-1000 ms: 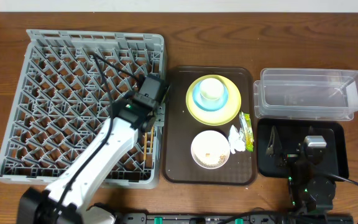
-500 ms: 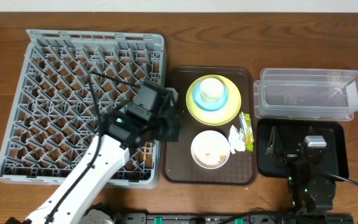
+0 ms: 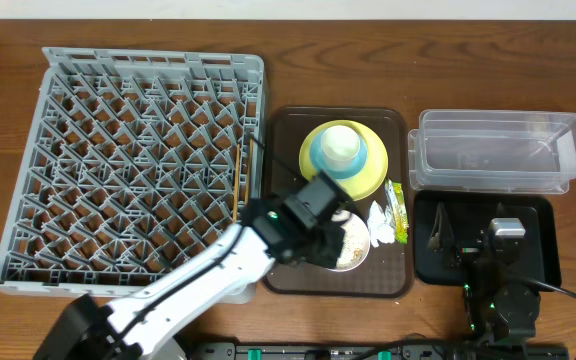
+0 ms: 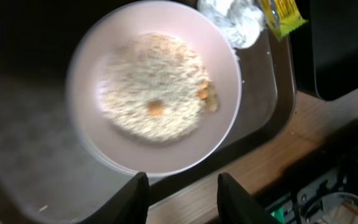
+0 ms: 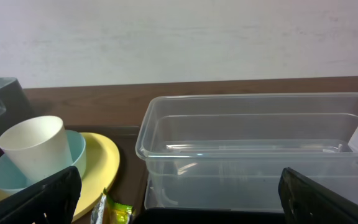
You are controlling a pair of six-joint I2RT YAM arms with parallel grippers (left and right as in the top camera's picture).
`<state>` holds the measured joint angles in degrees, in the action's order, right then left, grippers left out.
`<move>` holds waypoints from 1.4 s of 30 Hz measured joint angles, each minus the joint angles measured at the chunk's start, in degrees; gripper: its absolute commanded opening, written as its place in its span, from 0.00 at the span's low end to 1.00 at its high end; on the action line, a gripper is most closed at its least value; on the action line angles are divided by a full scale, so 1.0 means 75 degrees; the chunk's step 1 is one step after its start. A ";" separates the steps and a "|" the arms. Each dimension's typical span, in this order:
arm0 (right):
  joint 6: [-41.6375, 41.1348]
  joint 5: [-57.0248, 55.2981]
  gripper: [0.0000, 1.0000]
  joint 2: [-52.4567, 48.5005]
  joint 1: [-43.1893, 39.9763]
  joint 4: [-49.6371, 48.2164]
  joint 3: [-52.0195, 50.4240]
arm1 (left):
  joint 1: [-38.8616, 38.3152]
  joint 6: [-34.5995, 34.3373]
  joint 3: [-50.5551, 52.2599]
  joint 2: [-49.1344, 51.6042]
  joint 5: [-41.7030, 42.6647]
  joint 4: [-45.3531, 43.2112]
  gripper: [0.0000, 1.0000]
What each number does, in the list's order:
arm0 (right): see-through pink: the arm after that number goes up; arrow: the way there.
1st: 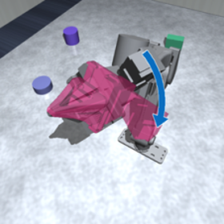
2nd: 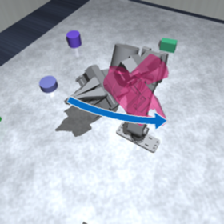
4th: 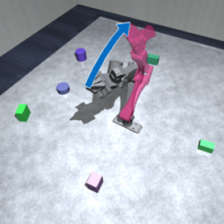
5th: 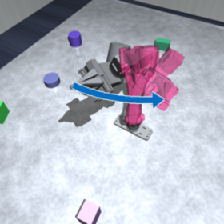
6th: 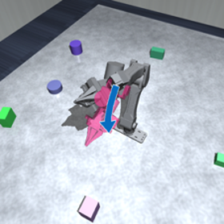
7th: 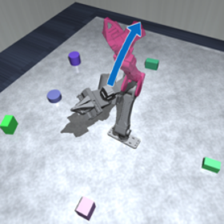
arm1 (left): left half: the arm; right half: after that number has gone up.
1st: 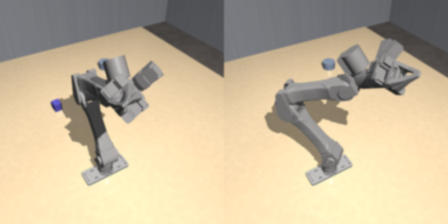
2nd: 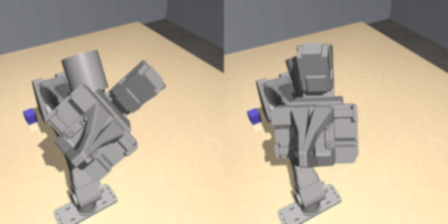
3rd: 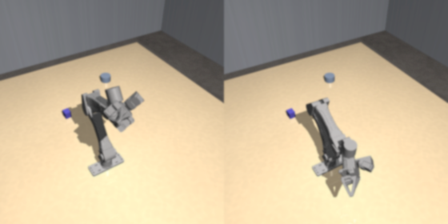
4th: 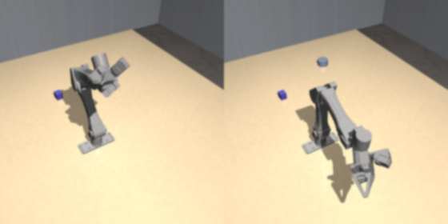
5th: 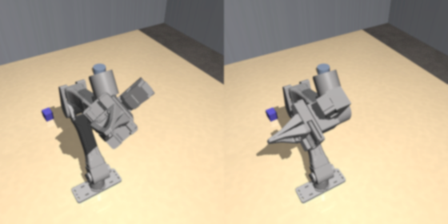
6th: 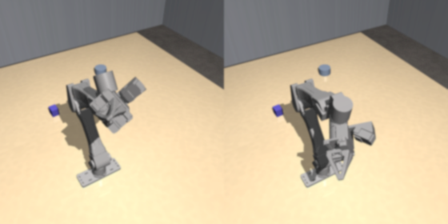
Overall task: Sort waste into correct bins and load items into the dishwasher
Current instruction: 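Move the left gripper over the white plate with food scraps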
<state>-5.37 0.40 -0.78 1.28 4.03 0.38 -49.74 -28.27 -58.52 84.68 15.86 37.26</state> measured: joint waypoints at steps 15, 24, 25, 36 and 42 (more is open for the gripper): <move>0.0000 0.0000 0.99 0.0000 0.0000 0.0000 0.0000 | -0.0597 -0.0227 0.0000 0.1221 -0.2326 -0.0807 0.36; 0.0000 0.0000 0.99 0.0000 0.0000 0.0000 0.0000 | -0.0597 -0.0230 0.0009 0.2028 -0.3008 -0.1055 0.32; 0.0000 0.0000 0.99 0.0000 0.0000 0.0000 0.0000 | -0.0597 -0.0221 0.0009 0.2020 -0.3095 -0.1055 0.32; 0.0000 0.0000 0.99 0.0000 0.0000 0.0000 0.0000 | -0.0597 -0.0050 0.0009 0.1268 -0.4403 -0.0866 0.32; 0.0000 0.0000 0.99 0.0000 0.0000 0.0000 0.0000 | -0.0597 -0.0029 0.0009 0.1236 -0.4433 -0.0819 0.32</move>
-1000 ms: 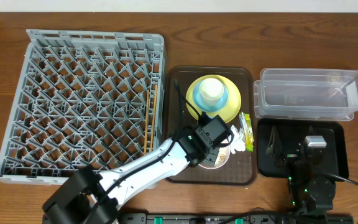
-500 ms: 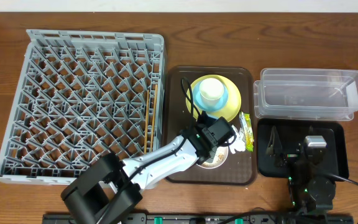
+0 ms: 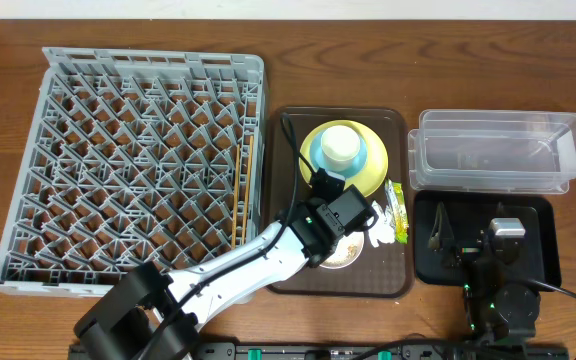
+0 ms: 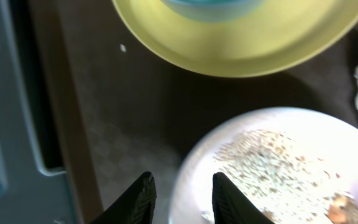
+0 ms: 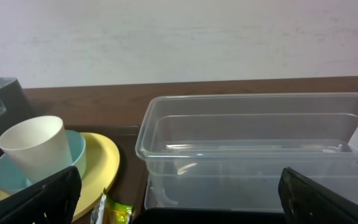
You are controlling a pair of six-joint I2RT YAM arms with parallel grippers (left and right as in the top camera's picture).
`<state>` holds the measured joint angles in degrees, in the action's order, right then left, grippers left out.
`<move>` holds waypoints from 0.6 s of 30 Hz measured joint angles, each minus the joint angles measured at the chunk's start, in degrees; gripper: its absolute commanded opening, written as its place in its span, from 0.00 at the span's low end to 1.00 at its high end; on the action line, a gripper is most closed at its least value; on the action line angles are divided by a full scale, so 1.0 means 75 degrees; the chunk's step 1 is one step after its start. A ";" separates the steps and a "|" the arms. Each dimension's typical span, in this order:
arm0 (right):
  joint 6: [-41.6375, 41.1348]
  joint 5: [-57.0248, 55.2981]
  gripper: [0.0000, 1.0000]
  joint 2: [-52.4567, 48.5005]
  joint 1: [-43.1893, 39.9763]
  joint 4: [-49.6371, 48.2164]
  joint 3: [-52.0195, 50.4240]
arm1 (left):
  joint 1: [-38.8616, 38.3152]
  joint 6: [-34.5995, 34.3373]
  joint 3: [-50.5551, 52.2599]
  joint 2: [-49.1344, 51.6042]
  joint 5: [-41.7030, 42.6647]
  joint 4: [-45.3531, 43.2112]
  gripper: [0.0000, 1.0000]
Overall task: Sort waste into correct bins and load items into the dishwasher
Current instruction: 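Move the left gripper over the white plate with food scraps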
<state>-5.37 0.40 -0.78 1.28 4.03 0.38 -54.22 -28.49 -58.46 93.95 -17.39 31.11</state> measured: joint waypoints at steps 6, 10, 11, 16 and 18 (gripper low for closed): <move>0.0000 0.0000 0.99 0.0000 0.0000 0.0000 0.0000 | -0.0003 0.0003 0.0000 -0.0315 0.0682 0.0111 0.36; 0.0000 0.0000 0.99 0.0000 0.0000 0.0000 0.0000 | 0.0067 -0.0032 0.0000 -0.0833 0.0883 0.0309 0.47; 0.0000 0.0000 0.99 0.0000 0.0000 0.0000 0.0000 | 0.0079 -0.0041 0.0000 -0.0868 0.0889 0.0318 0.49; 0.0000 0.0003 0.99 0.0000 0.0000 0.0000 0.0000 | 0.0702 -0.0207 0.0000 -0.1626 0.0962 0.0714 0.59; 0.0000 0.0000 0.99 0.0000 0.0000 0.0003 0.0000 | 0.1125 -0.0227 0.0000 -0.2031 0.0982 0.0915 0.60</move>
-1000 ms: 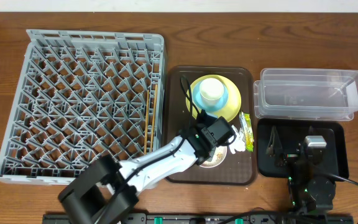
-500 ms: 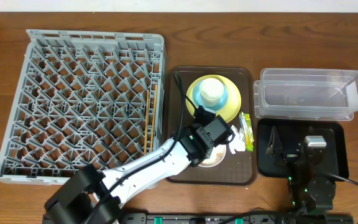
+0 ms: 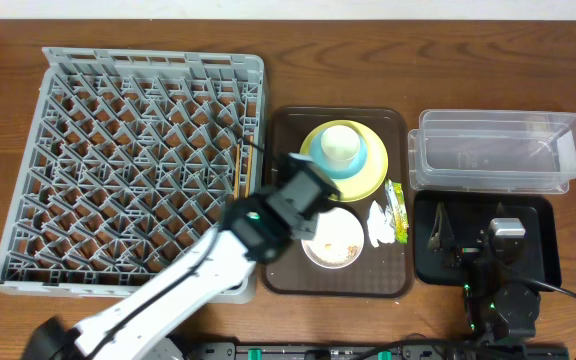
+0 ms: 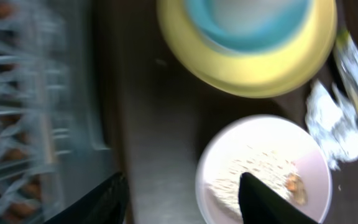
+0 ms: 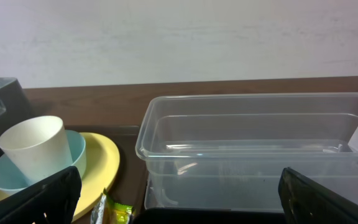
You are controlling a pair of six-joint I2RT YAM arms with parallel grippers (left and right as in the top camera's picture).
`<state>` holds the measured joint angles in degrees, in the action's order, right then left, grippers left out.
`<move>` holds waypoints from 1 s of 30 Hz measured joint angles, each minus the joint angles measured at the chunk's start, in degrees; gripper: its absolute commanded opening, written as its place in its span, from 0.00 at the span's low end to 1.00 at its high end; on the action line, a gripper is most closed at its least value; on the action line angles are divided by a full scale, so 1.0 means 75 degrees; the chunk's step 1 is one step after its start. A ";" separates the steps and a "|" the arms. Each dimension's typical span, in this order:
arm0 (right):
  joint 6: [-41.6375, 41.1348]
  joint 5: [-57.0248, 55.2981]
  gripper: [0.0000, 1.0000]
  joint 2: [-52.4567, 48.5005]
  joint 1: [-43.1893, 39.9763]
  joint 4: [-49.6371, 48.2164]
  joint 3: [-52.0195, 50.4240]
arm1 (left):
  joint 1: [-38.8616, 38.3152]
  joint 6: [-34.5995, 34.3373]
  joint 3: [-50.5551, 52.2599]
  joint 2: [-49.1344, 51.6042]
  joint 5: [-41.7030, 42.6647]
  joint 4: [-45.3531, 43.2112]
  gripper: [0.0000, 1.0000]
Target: Sort waste into correct bins and load items into the dishwasher
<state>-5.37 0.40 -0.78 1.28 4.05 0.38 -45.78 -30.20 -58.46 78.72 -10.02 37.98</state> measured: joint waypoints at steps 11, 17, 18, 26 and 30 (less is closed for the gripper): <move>-0.0032 0.0067 0.99 0.0000 -0.0003 -0.0064 0.0000 | 0.2649 -0.0038 0.0000 -0.2066 0.0003 0.1306 0.84; -0.0157 0.1160 0.99 0.0000 -0.0003 -0.0507 0.0000 | 0.2806 -0.0035 0.0000 -0.2244 0.0006 0.1457 0.90; -0.0198 0.1416 0.99 0.0000 0.0000 -0.0469 0.0029 | 0.2806 -0.0035 0.0000 -0.2244 0.0009 0.1460 0.91; -0.0434 0.2136 0.99 -0.1005 0.0000 0.2390 0.2323 | 0.2806 -0.0035 0.0000 -0.2244 0.0009 0.1469 0.92; -0.0262 0.2244 0.99 -0.2964 -0.0003 0.5074 0.5304 | 0.2806 -0.0035 -0.0003 -0.2244 0.0023 0.1478 0.92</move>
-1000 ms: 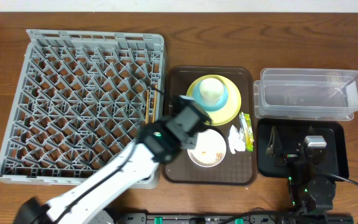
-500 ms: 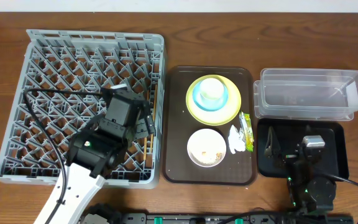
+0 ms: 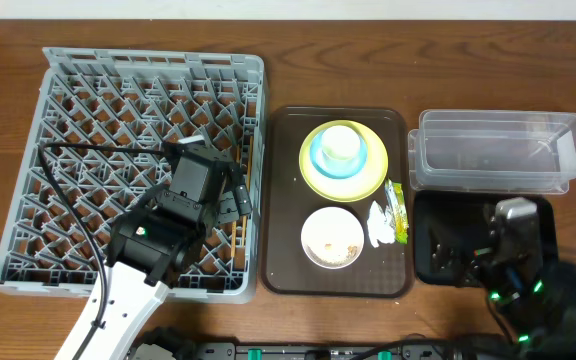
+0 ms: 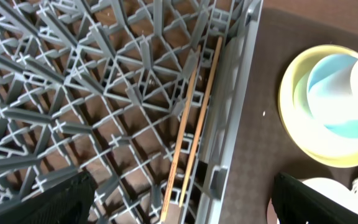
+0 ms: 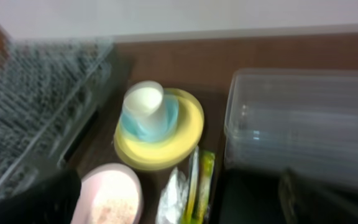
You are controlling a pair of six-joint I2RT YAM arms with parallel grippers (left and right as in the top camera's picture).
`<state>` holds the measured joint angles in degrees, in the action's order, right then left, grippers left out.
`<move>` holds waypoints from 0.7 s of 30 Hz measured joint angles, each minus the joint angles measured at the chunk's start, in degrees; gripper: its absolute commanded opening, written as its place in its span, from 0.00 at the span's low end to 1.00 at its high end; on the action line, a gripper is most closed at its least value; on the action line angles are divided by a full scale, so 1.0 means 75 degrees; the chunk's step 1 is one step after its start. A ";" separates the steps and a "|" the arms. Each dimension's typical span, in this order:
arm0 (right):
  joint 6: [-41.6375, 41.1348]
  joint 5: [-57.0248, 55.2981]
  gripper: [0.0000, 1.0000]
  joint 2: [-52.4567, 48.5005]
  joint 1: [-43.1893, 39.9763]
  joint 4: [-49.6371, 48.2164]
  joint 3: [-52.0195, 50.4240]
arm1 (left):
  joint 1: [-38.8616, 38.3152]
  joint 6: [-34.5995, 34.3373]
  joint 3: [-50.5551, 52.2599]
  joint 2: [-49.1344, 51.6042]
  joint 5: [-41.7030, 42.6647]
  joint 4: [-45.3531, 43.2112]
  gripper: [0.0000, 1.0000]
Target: Sort waste into correct bins and load items into the dishwasher
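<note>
My left gripper (image 4: 179,204) hangs open and empty over the right edge of the grey dishwasher rack (image 3: 88,120), above two wooden chopsticks (image 4: 194,118) lying in it. On the brown tray (image 3: 286,130) stand a yellow plate (image 3: 368,178) carrying a blue bowl (image 3: 320,160) and white cup (image 3: 342,141), and a pink bowl (image 3: 333,238) with food scraps. A crumpled napkin (image 3: 378,225) and a green wrapper (image 3: 396,208) lie beside it. My right gripper (image 5: 179,205) is open, raised over the black bin (image 3: 448,255); its view is blurred.
A clear plastic bin (image 3: 498,150) stands at the back right, the black bin just in front of it. The rack fills the left half of the wooden table (image 3: 368,60). The left arm's cable (image 3: 98,150) trails over the rack.
My left gripper has moved from over the tray to over the rack's right edge, jaws wider. The right arm has risen from its rest and now looks down at the tray.
My left gripper hung over the pink bowl with jaws narrowly apart, then stood at the bowl's far rim near the yellow plate, then further left with jaws wider. Now it is over the rack, empty. The bowl stayed on the tray; the right arm was still until now.
</note>
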<state>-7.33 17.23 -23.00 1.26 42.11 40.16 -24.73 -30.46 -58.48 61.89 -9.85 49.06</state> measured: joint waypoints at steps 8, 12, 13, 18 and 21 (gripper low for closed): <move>0.0466 0.0332 0.99 -0.4048 0.0003 0.3987 0.4488 | 0.0000 0.0000 0.0003 0.0000 0.0006 -0.0006 0.93; 0.0478 0.1078 0.66 -0.5123 0.0000 0.4328 0.5214 | 0.0000 0.0003 0.0003 0.0000 0.0009 -0.0003 0.93; 0.0519 0.1329 0.54 -0.5313 0.0003 0.4389 0.5257 | 0.0000 0.0000 0.0003 0.0000 0.0012 -0.0006 0.93; 0.0475 0.1920 0.35 -0.5843 0.0221 0.4686 0.5214 | 0.0000 0.0000 0.0003 0.0000 0.0009 -0.0003 0.93; 0.0469 0.1964 0.34 -0.5933 0.0801 0.4500 0.4890 | 0.0000 0.0000 0.0003 0.0000 0.0009 -0.0003 0.93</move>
<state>-3.81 31.97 -67.51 7.27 75.85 76.84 -24.73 -30.46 -58.46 61.89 -9.78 49.04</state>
